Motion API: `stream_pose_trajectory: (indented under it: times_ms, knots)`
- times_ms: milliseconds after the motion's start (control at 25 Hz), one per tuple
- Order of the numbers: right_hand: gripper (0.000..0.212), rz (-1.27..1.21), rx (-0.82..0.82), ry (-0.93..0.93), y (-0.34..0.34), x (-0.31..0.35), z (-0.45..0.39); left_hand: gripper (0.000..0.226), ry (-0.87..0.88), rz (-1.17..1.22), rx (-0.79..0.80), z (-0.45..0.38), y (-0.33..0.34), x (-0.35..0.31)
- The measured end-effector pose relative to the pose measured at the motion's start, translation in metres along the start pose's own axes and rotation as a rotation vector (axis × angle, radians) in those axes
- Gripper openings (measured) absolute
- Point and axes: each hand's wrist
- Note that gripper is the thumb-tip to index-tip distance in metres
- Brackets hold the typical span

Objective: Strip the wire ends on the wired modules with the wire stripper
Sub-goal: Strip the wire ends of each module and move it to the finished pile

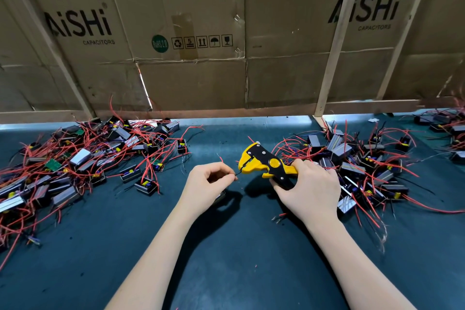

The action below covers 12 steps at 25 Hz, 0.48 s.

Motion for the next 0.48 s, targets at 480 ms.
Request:
stream_pose_trajectory:
  times_ms: [480]
  knots:
    - [0.045,0.053,0.055,-0.034,-0.0037,0.0014,0.0004,0.020,-0.011,-0.044,0.000,0.0015,-0.0018,-0.0022]
Point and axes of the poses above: each hand's wrist, its own z-axis away from the middle knuckle, its own y-axis out of the palm, x = y × z, and after that the axes turned 10 degrees about z, right-handed
